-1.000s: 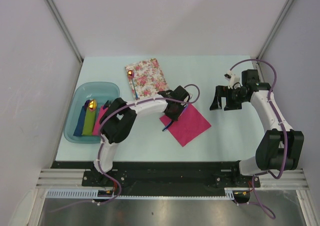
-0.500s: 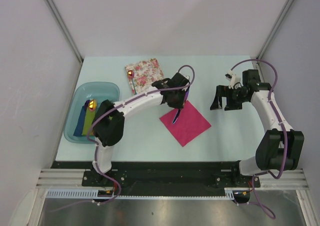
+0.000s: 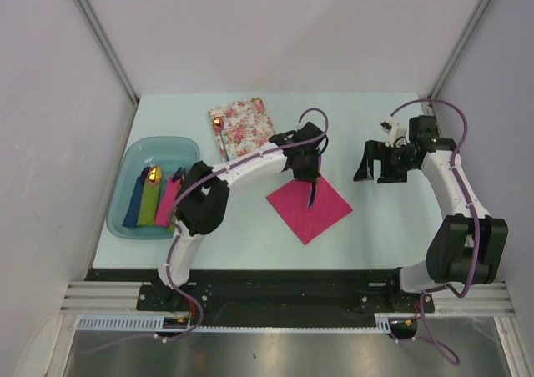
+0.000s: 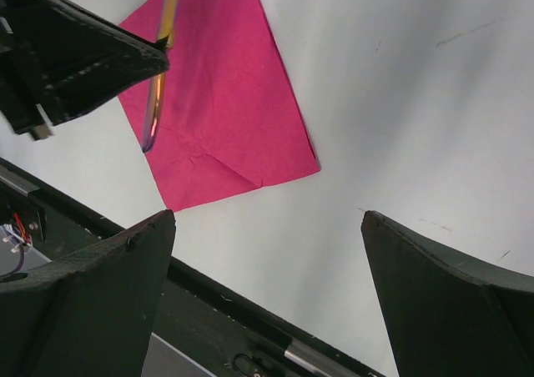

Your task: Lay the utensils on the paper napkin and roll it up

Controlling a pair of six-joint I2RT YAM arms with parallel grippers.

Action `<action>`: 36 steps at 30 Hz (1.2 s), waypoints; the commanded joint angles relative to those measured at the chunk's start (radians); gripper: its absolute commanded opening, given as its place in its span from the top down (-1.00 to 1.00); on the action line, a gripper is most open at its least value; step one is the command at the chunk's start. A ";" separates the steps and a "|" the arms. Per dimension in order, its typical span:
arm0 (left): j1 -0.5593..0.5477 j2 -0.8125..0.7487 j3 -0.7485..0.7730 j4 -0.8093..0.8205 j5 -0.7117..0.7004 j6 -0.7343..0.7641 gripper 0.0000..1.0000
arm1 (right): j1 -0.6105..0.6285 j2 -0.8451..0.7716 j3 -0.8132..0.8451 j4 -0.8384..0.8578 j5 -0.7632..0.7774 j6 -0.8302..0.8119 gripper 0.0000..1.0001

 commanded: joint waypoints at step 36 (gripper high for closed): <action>-0.015 0.172 0.104 0.012 -0.057 -0.084 0.99 | -0.012 0.031 -0.009 0.039 -0.028 0.008 -0.99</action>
